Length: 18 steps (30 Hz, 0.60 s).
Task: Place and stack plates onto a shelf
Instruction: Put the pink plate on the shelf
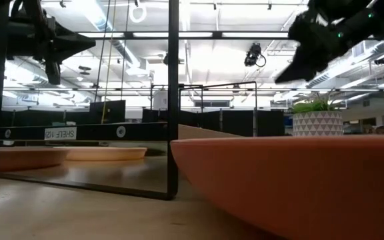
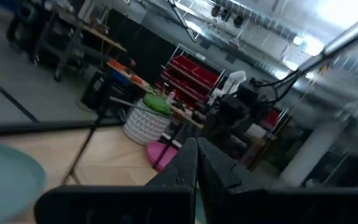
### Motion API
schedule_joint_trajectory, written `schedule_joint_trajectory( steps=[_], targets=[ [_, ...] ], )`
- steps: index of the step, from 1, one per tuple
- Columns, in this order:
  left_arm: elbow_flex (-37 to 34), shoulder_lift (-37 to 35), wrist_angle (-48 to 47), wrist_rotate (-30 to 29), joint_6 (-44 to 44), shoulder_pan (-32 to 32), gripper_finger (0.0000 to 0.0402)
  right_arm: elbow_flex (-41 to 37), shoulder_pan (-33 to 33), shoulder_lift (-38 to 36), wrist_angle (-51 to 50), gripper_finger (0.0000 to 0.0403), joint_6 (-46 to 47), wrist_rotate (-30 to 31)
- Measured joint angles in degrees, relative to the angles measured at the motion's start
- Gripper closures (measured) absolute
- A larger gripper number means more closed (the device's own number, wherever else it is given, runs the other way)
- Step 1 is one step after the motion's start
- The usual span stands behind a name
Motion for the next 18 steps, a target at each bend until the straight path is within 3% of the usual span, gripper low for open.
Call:
schedule_joint_trajectory(
  steps=[4,8,14,18],
  targets=[
    [0.0,0.0,-0.3,0.0,13.9,0.0,0.0392,0.0,3.4,5.0,-1.9,0.0353,2.9,0.6],
    [0.0,0.0,-0.3,0.0,22.2,0.0,0.0392,0.6,6.8,9.7,-6.5,0.0325,5.7,5.7],
    [0.0,0.0,-0.3,0.0,22.7,0.0,0.0392,6.3,6.8,17.8,-23.2,0.0282,17.5,16.4],
    [0.0,0.0,-0.3,0.0,22.8,0.0,0.0392,10.6,6.0,24.6,-28.3,0.0268,21.4,18.0]
  ],
)
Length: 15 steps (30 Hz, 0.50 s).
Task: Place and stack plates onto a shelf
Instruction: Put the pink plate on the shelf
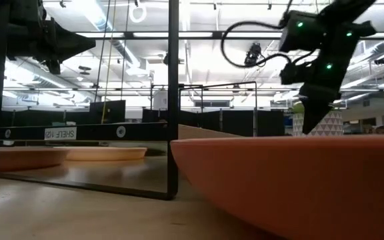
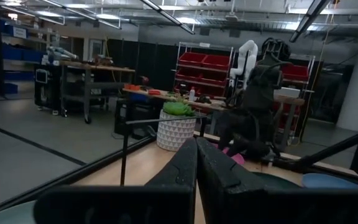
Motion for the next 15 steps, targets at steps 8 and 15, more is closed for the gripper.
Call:
schedule_joint_trajectory(
  steps=[8,15],
  targets=[
    [0.0,0.0,0.0,0.0,0.0,0.0,0.0392,3.5,-1.7,10.8,-2.0,0.0257,3.1,-2.7],
    [0.0,0.0,-0.1,0.0,0.0,0.0,0.0392,3.4,-3.0,12.9,-3.7,0.0276,4.6,-3.9]
  ],
)
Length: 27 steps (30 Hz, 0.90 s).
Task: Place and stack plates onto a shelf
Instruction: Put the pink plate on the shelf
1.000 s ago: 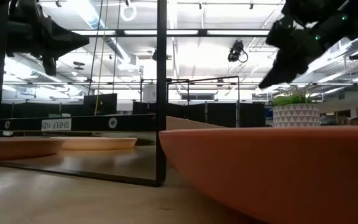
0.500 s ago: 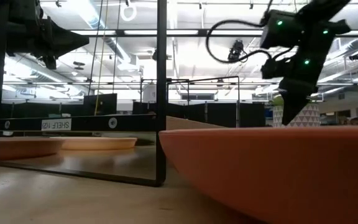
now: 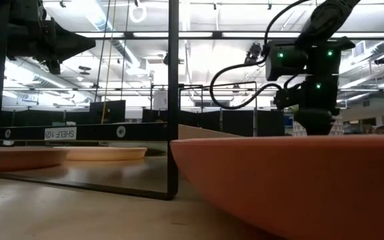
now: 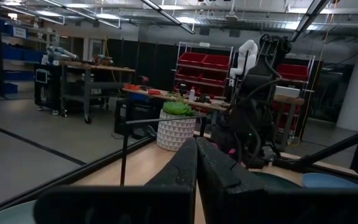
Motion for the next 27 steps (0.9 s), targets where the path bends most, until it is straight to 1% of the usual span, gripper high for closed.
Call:
schedule_joint_trajectory(
  steps=[3,9,12,15,19,21,25,27],
  targets=[
    [0.0,0.0,0.0,0.0,0.0,0.0,0.0392,-0.4,0.0,0.0,-0.1,0.0306,0.1,-0.8],
    [0.0,0.0,0.0,0.0,0.0,0.0,0.0392,-0.3,0.1,-0.5,-2.7,0.0384,1.6,-2.5],
    [0.0,0.0,0.0,0.0,0.0,0.0,0.0392,1.1,1.1,-1.0,-6.9,0.0386,2.6,-3.3],
    [0.0,0.0,0.0,0.0,0.0,0.0,0.0392,4.4,3.4,-1.7,-12.9,0.0378,4.5,-2.7],
    [0.0,0.0,-0.1,0.0,0.0,0.0,0.0392,10.2,9.2,-2.3,-17.8,0.0383,6.0,-2.3],
    [0.0,0.0,-0.1,0.0,0.0,0.0,0.0392,13.3,12.5,-2.4,-19.0,0.0388,6.8,-4.0],
    [0.0,0.0,-0.3,0.0,0.0,0.0,0.0392,19.6,19.0,-1.8,-21.0,0.0389,9.3,-4.8],
    [0.0,0.0,-0.3,0.0,0.0,0.0,0.0392,21.9,21.5,-1.7,-21.3,0.0388,9.6,-6.4]
  ],
)
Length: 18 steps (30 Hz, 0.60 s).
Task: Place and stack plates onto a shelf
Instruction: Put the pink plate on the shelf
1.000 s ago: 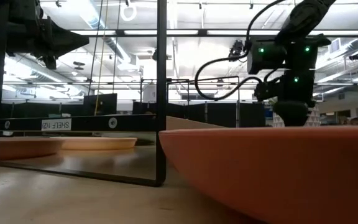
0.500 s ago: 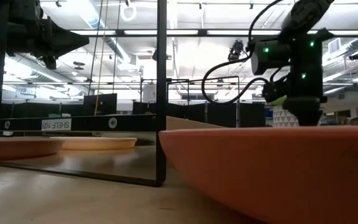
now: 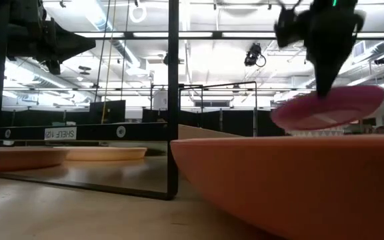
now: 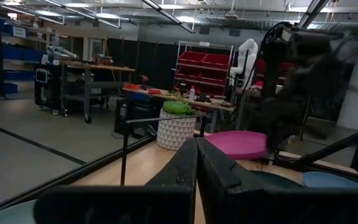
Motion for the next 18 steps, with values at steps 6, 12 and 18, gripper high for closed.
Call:
schedule_joint_trajectory(
  steps=[6,12,18],
  targets=[
    [0.0,0.0,-0.4,0.0,0.0,0.0,0.0392,3.7,4.6,0.0,10.7,0.0387,-9.5,0.9],
    [0.0,0.0,-0.4,0.0,0.0,0.0,0.0392,2.8,5.0,2.9,26.6,0.0387,-25.9,3.0],
    [0.0,0.0,-0.7,0.0,0.0,0.0,0.0392,2.8,2.4,9.9,34.1,0.0387,-42.6,3.2]
  ],
)
